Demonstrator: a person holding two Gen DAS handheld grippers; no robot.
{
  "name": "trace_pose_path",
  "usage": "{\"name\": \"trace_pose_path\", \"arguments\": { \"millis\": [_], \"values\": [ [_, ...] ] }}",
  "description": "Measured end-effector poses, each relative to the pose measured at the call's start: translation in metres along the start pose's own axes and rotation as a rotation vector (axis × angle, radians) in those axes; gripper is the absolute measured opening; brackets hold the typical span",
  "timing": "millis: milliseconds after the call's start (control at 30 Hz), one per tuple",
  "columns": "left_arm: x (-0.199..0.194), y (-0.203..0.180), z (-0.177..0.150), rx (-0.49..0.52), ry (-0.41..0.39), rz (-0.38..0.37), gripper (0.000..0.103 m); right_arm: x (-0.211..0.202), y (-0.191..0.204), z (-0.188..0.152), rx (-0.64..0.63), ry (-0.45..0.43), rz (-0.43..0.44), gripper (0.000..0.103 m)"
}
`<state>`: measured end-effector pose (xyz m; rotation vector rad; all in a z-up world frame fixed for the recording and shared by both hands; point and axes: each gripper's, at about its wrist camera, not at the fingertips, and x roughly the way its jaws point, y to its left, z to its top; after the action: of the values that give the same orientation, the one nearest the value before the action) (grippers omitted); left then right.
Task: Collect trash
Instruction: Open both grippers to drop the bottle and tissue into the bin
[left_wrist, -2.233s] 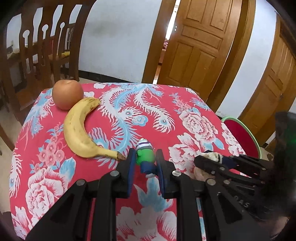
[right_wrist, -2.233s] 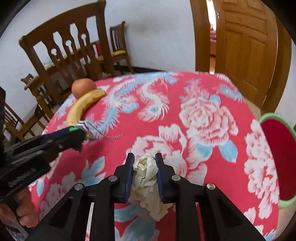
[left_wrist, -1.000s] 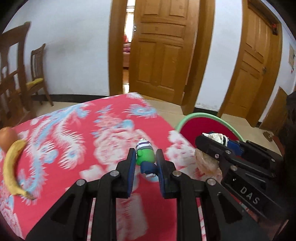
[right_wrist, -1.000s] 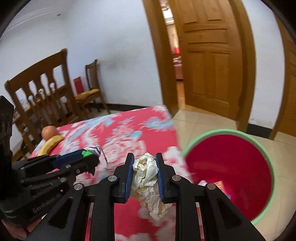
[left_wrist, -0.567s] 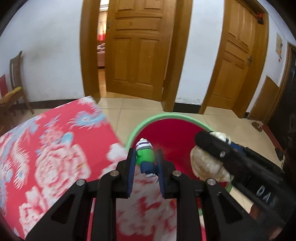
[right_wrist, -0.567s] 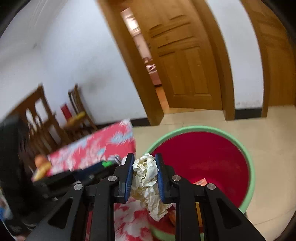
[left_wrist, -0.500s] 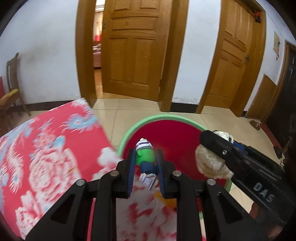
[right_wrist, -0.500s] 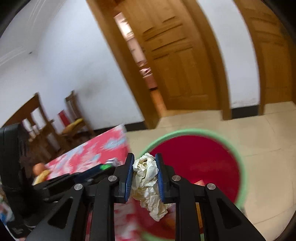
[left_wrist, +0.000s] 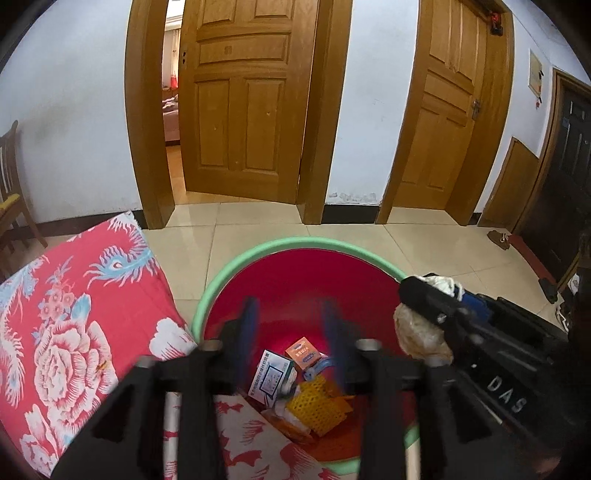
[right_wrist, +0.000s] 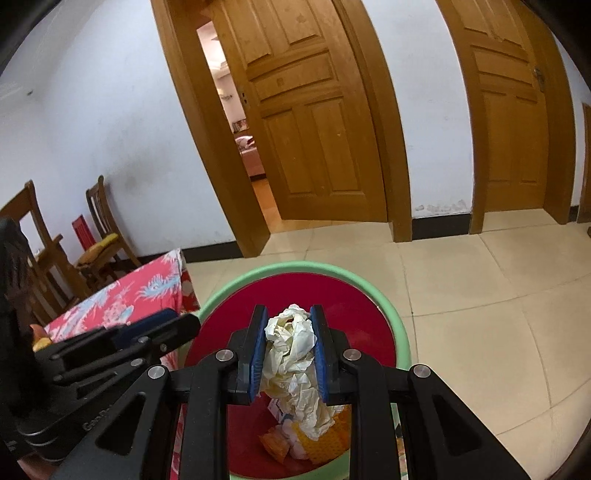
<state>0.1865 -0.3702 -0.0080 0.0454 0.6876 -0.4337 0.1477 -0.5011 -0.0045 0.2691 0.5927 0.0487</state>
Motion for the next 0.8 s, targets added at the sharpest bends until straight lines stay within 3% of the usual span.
{"name": "trace_pose_path", "arguments": {
  "millis": [167,633,800],
  "values": [
    [-0.001,0.003,-0.002,0.000,-0.011,0.002,0.054,-0.001,-0.001,0.000,-0.001,0.000,-0.004,0.023],
    [0.000,0.009,-0.006,-0.044,-0.008,-0.005,0.055,0.007,0.002,-0.001,-0.011,0.034,-0.016,0.025],
    [0.000,0.011,-0.007,-0.061,-0.003,-0.005,0.056,0.013,0.006,-0.001,-0.040,0.062,-0.030,0.031]
  ]
}}
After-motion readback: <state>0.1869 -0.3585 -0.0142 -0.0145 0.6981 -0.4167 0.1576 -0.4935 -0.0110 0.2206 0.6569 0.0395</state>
